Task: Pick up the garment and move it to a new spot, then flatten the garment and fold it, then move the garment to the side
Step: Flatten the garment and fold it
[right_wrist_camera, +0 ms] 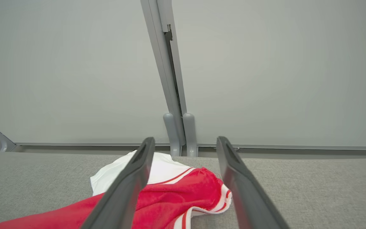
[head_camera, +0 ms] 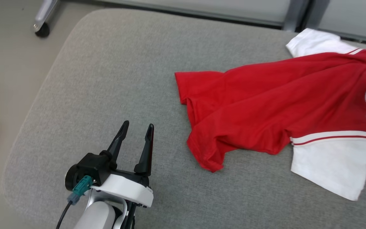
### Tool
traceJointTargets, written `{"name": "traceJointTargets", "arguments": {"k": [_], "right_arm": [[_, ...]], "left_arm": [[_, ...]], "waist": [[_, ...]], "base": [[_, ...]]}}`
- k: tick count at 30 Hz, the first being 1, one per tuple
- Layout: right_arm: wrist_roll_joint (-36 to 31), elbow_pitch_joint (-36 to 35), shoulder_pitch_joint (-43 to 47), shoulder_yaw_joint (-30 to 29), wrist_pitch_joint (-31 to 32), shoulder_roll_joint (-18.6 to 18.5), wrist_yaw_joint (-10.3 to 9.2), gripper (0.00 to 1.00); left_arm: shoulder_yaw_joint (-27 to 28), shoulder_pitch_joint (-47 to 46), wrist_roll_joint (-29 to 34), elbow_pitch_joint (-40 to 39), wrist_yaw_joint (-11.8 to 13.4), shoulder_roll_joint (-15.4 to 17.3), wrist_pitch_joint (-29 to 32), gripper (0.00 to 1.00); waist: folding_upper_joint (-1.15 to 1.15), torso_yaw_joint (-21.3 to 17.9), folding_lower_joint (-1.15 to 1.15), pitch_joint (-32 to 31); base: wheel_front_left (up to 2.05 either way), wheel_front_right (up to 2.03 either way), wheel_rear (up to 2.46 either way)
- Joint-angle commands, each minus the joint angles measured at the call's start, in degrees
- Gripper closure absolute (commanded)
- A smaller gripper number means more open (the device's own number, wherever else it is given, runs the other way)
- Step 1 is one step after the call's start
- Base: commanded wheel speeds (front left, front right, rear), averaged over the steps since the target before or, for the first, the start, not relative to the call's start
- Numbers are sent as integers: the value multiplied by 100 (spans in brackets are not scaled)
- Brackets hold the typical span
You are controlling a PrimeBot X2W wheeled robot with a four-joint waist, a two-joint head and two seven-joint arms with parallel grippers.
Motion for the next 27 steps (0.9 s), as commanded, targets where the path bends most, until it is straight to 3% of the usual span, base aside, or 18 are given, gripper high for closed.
{"name": "traceJointTargets", "arguments": {"k": [1, 6, 12, 20, 27], "right_arm": [[-33, -169, 211, 24, -90, 62, 0, 0], [-269, -1045, 702, -246, -148, 134, 1, 0], [-1296, -3029, 2226, -1761, -146, 356, 0, 0], [-2270, -4887, 4098, -3349, -141, 1017, 1, 0], [-3006, -6169, 5459, -3976, -136, 1650, 1, 0]], "left_arm": [[40, 63, -33, 1, 28, 76, 26, 0], [136, 245, -105, -96, 113, 201, 119, 0], [368, 553, -266, -305, 284, 342, 152, 0], [375, 755, -378, -534, 332, 345, 228, 0], [369, 837, -395, -652, 406, 349, 219, 0]], "waist": [[0, -300, 0, -379], [0, -671, 0, -844], [0, -1239, 0, -1179], [0, -1512, 0, -1207], [0, -1640, 0, -1190]], "base": [[0, 0, 0], [0, 0, 0], [0, 0, 0], [0, 0, 0], [0, 0, 0]]}}
